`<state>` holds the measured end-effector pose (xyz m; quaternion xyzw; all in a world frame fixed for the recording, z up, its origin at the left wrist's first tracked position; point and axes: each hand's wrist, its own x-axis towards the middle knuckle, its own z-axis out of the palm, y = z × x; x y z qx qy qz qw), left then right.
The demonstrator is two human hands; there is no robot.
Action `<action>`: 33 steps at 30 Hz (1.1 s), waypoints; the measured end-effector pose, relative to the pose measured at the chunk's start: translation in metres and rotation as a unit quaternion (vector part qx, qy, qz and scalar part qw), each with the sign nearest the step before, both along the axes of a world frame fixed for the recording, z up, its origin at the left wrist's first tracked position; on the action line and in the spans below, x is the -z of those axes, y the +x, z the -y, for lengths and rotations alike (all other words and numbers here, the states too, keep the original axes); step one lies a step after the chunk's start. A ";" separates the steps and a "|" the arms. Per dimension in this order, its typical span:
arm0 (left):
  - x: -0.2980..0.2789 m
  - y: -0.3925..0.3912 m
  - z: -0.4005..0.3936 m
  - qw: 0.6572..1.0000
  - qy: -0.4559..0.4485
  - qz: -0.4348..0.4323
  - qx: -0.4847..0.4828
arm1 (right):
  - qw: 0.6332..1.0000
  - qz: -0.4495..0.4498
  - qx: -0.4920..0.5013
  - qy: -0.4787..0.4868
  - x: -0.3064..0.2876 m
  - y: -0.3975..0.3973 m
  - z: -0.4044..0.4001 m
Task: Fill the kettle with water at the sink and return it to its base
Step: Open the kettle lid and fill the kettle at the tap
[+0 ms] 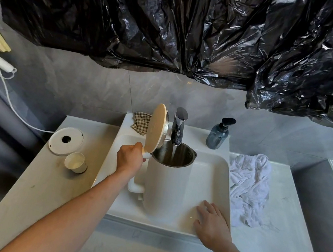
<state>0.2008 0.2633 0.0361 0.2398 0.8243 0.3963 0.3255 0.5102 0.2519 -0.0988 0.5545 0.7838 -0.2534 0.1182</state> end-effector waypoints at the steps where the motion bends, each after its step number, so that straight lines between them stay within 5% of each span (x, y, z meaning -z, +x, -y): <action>1: 0.000 0.000 0.000 1.000 0.000 -0.002 0.001 | 1.000 -0.001 0.001 -0.001 0.000 0.000 0.000; 33: 0.001 0.000 -0.001 1.000 -0.002 0.008 -0.014 | 1.000 0.006 -0.004 0.013 0.005 0.000 0.000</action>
